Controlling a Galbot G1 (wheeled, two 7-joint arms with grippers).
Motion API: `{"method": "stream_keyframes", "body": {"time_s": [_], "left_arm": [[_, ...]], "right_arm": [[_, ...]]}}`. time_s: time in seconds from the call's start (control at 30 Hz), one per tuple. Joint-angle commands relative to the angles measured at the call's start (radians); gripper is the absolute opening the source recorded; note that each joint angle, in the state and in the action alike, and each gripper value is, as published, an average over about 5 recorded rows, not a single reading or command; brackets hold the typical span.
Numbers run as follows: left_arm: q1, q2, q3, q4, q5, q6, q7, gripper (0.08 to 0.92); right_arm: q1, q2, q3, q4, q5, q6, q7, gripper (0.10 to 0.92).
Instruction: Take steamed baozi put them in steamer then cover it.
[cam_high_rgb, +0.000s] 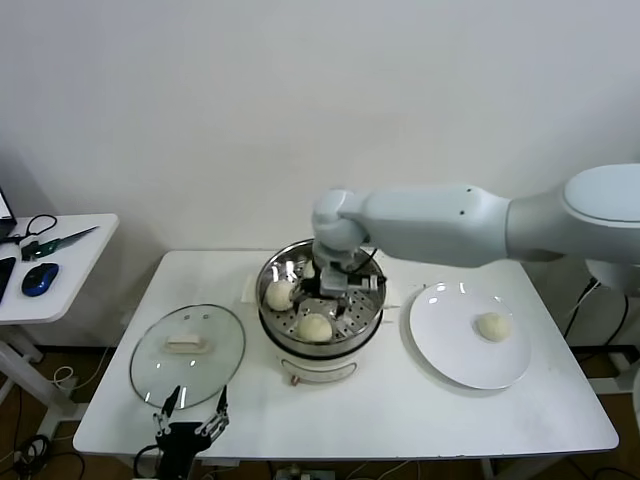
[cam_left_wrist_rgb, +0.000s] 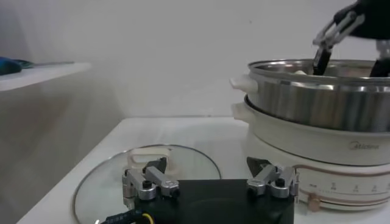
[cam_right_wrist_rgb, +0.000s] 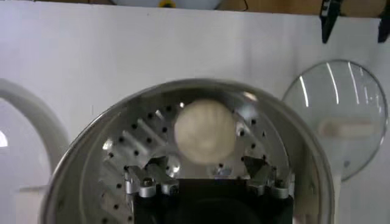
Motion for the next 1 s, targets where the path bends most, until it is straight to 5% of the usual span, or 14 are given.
{"method": "stream_keyframes", "body": {"time_s": [0.03,0.17,0.3,0.6,1.0], "left_arm": [[0.0,0.0,0.001,0.004,0.001,-0.001,0.001,0.823],[-0.003,0.004,0.0,0.009,-0.002,-0.003,0.001,0.823],[-0.019,0.006,0.003,0.015,-0.007,0.002,0.003,0.823],[-0.041,-0.003,0.019,0.022,-0.003,0.015,0.006,0.823],[-0.038,-0.007,0.012,0.039,0.002,0.019,0.005,0.823]], "right_arm": [[0.188,-0.148,-0.054,-0.132,0.232,-0.001,-0.111,0.823],[0.249,-0.302,-0.129,-0.23,0.416,-0.154,-0.211,0.823],[0.226,-0.455,-0.171,-0.302,0.435,-0.28,-0.279,0.823],[-0.072,-0.645,0.033,-0.325,0.272,-0.436,-0.223,0.823],[-0.488,-0.629,0.409,-0.455,0.068,-0.448,-0.196,0.823]]}}
